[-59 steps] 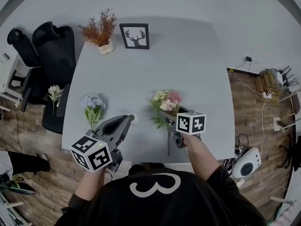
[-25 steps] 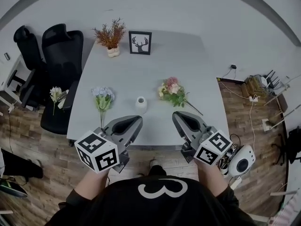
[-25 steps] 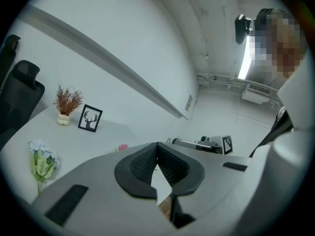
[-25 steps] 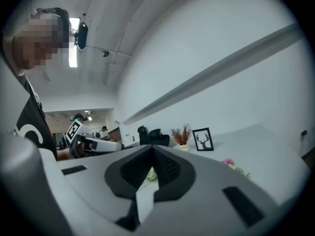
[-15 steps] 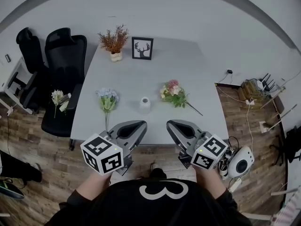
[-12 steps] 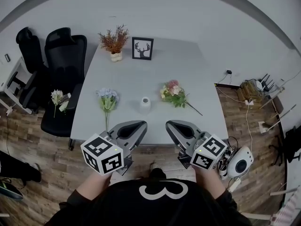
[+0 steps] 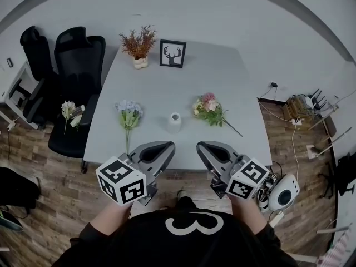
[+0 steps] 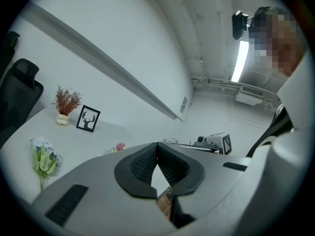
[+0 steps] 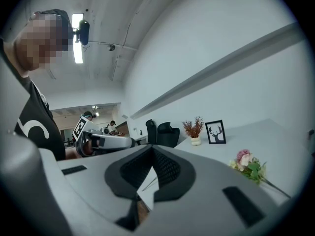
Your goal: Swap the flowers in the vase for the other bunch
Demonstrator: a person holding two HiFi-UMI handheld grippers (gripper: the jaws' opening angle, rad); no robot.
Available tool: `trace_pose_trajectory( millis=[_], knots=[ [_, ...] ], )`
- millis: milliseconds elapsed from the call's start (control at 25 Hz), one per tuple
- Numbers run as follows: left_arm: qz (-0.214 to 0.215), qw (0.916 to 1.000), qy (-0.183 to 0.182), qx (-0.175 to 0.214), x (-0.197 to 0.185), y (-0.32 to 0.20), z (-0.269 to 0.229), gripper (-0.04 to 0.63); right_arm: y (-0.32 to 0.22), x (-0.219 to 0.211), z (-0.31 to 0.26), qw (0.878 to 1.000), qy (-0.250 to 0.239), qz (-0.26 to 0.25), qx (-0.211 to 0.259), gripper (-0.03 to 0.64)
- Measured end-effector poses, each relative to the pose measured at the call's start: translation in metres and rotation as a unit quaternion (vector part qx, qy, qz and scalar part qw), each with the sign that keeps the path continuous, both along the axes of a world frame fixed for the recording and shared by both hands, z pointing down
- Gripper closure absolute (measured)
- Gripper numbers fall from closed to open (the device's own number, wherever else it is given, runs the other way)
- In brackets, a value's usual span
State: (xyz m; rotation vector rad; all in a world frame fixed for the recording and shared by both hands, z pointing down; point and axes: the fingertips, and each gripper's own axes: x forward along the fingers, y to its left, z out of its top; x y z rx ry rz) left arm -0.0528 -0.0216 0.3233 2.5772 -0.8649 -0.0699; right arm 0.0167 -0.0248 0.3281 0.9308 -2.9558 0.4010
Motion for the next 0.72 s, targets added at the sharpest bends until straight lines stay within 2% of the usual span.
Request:
trace_pose_trajectory(
  millis=[400,520,600,720],
  knots=[
    [-0.025,0.9996,0.0,-0.009,0.003,-0.019,0.005,0.585,-0.024,-0.004,0.003,0.999,-0.003,-0.037,-0.005,0.609],
    [-0.038,0.9991,0.014,-0.01,0.002,-0.027,0.004,0.584,-0.032,-0.002,0.004,0.999,-0.002,-0.048,-0.007,0.609],
    [-0.043,0.9989,0.02,-0.004,0.004,-0.031,0.003,0.584,-0.039,0.0,0.007,0.998,-0.003,-0.056,-0.011,0.609],
    [-0.053,0.9985,0.009,0.013,0.009,-0.039,0.001,0.584,-0.05,0.006,0.012,0.997,-0.003,-0.069,-0.019,0.609]
  ],
)
